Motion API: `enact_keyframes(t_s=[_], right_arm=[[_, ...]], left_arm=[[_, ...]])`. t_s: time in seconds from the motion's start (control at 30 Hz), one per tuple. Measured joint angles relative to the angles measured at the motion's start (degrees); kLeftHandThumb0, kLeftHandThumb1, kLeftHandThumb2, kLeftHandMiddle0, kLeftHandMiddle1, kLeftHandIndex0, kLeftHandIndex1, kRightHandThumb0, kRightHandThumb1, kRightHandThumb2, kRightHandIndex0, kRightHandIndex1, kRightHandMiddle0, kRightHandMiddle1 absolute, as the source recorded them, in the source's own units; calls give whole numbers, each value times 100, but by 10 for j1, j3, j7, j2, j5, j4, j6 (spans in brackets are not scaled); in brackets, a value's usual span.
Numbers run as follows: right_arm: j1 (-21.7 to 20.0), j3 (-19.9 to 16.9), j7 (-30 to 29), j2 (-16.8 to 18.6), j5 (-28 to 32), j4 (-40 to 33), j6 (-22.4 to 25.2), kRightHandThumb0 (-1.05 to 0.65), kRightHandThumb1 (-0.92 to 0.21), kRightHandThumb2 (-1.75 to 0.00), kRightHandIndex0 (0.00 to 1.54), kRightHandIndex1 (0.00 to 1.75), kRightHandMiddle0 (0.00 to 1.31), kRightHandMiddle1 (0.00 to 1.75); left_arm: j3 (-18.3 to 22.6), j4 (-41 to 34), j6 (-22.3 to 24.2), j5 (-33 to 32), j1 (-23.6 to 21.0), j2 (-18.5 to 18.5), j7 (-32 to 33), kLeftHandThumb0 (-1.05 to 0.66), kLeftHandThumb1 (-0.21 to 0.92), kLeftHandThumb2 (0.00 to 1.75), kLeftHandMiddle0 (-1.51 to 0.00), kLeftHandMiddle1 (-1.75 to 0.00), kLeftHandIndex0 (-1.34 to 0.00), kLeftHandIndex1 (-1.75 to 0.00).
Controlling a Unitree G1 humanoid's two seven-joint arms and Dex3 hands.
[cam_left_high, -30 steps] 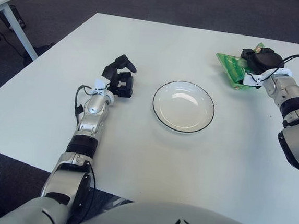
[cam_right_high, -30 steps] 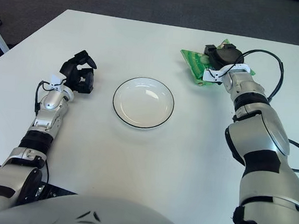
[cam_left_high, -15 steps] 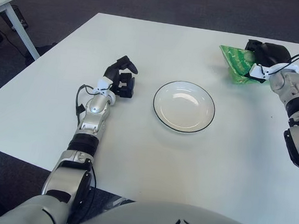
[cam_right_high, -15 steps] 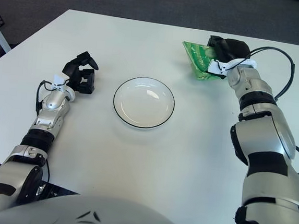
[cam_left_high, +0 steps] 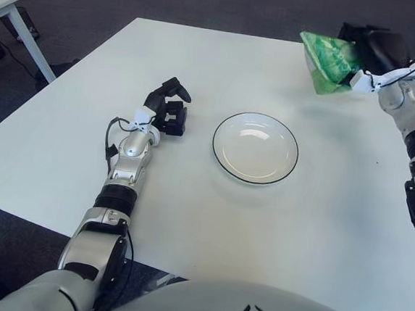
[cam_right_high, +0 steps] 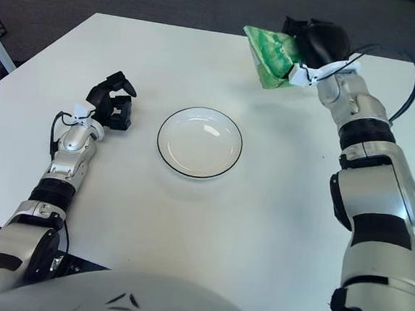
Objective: Put the snack into the plate.
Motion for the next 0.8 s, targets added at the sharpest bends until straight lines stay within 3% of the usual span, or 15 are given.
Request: enact_keyframes(t_s=[0.43, 0.8], right_arm=[[57, -60, 15, -2, 15, -190, 25, 0, 8, -175, 92, 170, 68, 175], [140, -75, 132, 19, 81, -342, 29, 0, 7, -174, 92, 171, 67, 175]], left_arm=[[1, 3, -3, 0, -1, 1, -9, -48, 32, 131, -123, -175, -61, -175], [1, -4, 11, 0, 0, 1, -9, -47, 33, 130, -121, -175, -60, -175]])
